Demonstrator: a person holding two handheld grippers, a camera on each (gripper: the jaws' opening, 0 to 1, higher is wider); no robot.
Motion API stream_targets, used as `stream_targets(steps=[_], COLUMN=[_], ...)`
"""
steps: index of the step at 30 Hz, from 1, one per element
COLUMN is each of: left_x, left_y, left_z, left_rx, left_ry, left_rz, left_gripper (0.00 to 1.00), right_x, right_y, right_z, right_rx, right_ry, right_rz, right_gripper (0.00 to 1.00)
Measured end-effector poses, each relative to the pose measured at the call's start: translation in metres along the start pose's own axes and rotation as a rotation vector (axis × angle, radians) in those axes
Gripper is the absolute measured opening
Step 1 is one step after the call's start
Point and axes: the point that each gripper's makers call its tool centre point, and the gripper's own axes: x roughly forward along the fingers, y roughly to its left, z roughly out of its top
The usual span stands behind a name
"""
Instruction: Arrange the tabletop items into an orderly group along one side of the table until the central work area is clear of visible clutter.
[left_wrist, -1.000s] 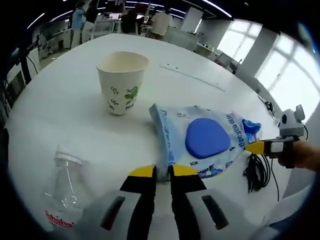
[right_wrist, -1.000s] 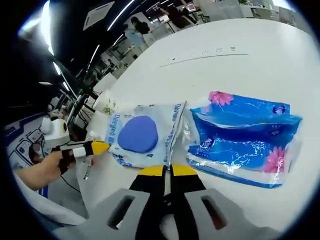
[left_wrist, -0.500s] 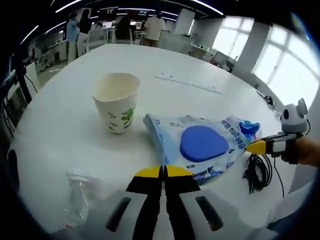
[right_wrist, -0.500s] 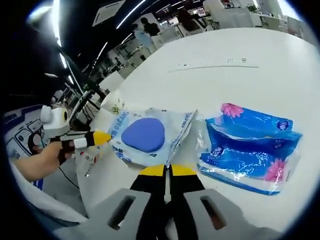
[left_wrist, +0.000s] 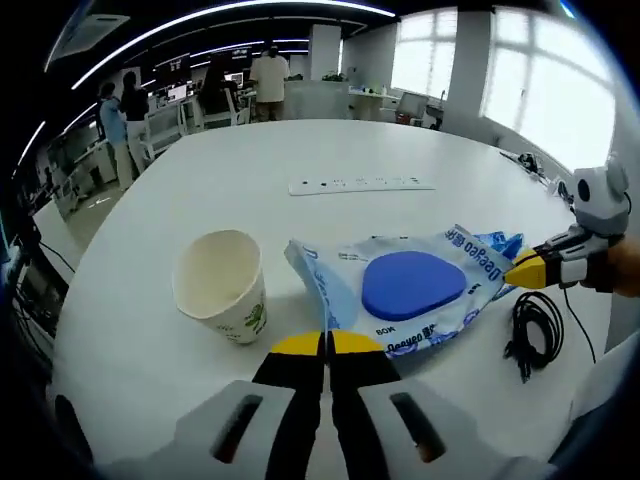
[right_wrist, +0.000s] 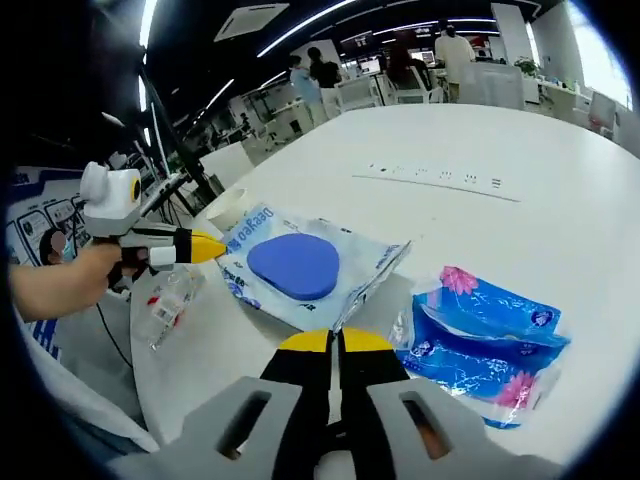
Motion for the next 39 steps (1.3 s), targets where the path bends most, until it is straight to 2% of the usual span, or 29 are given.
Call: stream_targets(steps=[3, 11, 15, 21, 26, 30, 39], left_x=[0.005, 0.019, 0.022, 0.027, 0.031, 0.032, 0.031], left_y=[0.001, 0.003, 0.003, 0.006, 0.006, 0.006, 0.006], left_z=[0.0, -0.013, -0.015, -0.017, -0.026, -0.033, -0.034], left_rx=[0.019, 0.025, 0.021, 0.022, 0.018, 0.005, -0.005], left_ry=[0.007, 0.048, 0.055, 0.064, 0.088, 0.096, 0.09], left_rz=[0.0, 0.01, 0.009, 0.018, 0.021, 0.028, 0.028], left_gripper=[0.0, 0.0, 0.0, 0.0, 0.0, 0.0, 0.0], right_x=[0.003, 0.013, 0.014, 0.017, 0.021, 0.019, 0.019], right_y=[-0.002, -0.01, -0.014, -0.011, -0.012, -0.014, -0.014], right_z=[-0.002, -0.012, -0.017, -0.023, -0.033, -0.035, -0.035], right_rx=[-0.007, 0.021, 0.076, 0.091, 0.13, 0.162, 0.183], right_ry=[0.012, 0.055, 0.054, 0.078, 0.107, 0.094, 0.084], right_rz=[-0.003, -0.028, -0.037, -0.03, -0.029, -0.039, -0.046], right_gripper=[0.0, 0.0, 0.0, 0.0, 0.0, 0.0, 0.0])
